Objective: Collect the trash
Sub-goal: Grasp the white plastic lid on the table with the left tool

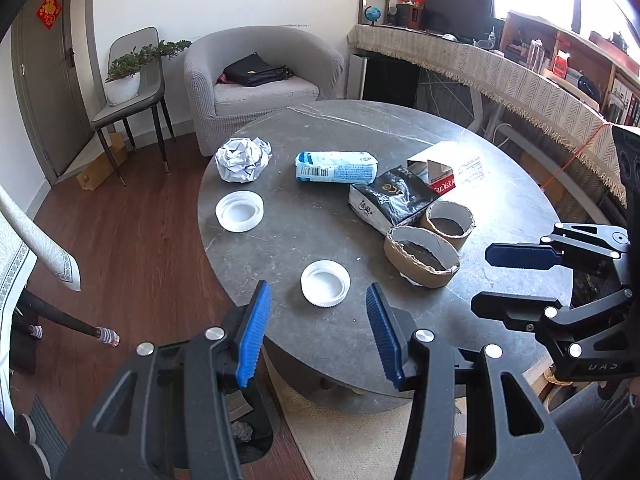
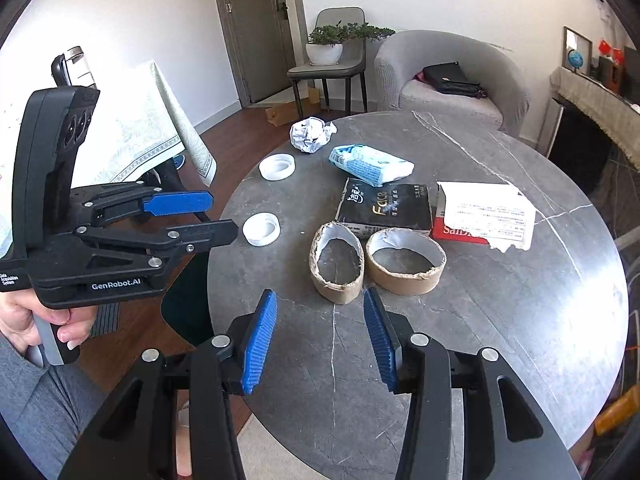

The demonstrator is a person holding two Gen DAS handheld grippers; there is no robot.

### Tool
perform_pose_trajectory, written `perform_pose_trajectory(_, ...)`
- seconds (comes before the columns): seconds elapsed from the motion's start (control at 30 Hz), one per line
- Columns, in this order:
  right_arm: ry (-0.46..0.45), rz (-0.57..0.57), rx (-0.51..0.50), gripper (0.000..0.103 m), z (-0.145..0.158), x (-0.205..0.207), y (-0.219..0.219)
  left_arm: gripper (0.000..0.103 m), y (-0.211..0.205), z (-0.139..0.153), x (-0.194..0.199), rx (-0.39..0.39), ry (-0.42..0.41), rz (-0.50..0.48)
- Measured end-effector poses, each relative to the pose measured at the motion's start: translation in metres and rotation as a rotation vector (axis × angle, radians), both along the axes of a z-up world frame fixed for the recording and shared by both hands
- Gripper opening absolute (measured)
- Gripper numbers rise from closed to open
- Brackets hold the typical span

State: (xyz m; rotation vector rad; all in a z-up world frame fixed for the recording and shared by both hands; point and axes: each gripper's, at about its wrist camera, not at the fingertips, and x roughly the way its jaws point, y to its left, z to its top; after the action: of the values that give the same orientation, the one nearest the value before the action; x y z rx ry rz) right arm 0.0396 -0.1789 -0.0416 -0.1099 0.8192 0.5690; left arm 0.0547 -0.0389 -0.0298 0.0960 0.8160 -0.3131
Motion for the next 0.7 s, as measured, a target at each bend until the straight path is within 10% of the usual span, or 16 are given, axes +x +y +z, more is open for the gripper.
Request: perform_pose_trajectory(0.7,0.022,-0.004,-0.025,0.046,-0.016,0.015,0.005,0.032,-0.009,-0.022,0.031,0.024,0.033,0.053)
